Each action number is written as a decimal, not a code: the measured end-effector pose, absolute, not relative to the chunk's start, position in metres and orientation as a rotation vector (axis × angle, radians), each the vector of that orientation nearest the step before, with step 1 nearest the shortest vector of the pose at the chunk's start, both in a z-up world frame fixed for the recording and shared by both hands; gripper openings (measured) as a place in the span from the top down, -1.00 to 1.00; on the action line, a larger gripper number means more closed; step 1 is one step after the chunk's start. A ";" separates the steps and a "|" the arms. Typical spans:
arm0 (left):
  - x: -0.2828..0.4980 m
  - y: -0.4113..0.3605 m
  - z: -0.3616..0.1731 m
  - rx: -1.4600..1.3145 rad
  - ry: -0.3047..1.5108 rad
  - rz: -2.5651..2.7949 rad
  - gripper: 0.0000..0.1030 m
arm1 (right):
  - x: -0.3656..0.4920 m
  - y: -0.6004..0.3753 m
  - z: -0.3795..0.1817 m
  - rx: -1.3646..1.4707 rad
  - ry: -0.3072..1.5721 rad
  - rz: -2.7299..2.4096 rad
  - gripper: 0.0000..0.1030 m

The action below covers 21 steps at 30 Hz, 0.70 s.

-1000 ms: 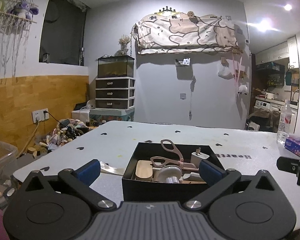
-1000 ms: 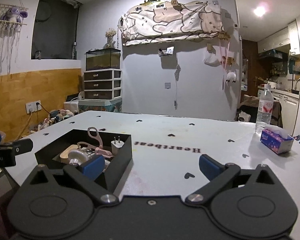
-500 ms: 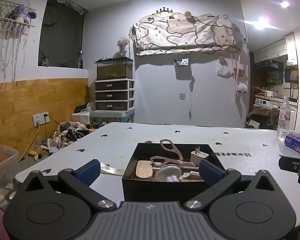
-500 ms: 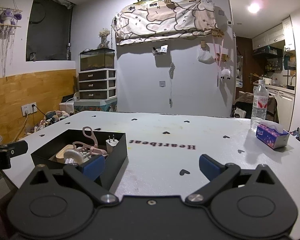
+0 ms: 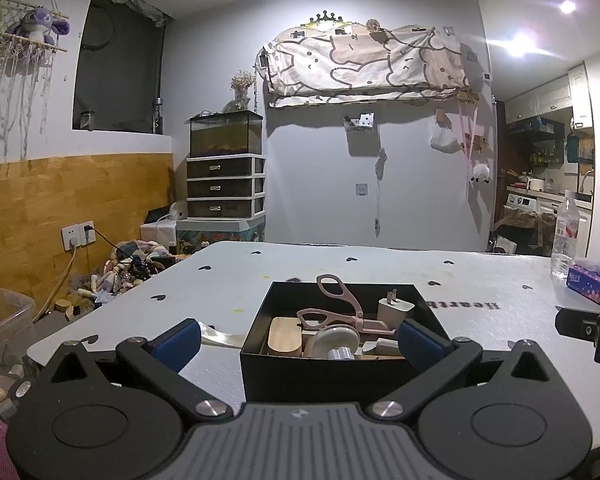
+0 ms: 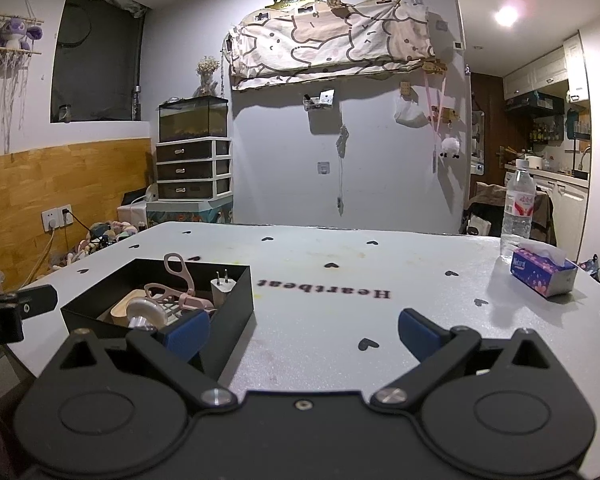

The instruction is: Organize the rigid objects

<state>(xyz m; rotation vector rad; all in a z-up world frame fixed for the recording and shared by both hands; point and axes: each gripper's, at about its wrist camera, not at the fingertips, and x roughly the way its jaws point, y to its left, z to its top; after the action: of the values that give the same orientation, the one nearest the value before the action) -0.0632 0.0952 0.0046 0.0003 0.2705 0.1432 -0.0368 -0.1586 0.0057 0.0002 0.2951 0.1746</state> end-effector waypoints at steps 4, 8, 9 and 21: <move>-0.063 0.095 0.005 -0.002 0.272 0.145 -1.00 | -0.038 -0.160 0.005 0.003 0.294 0.169 -0.97; -0.062 0.095 0.003 -0.002 0.274 0.143 -1.00 | -0.039 -0.161 0.004 0.004 0.294 0.166 -0.97; -0.062 0.096 0.004 -0.003 0.274 0.144 -1.00 | -0.039 -0.161 0.004 0.004 0.294 0.166 -0.97; -0.062 0.096 0.004 -0.002 0.274 0.144 -1.00 | -0.039 -0.161 0.004 0.004 0.295 0.166 -0.97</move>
<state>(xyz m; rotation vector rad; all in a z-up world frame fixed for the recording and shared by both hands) -0.0617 0.0957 0.0045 -0.0021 0.2739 0.1440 -0.0393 -0.1611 0.0043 0.0041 0.2945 0.1658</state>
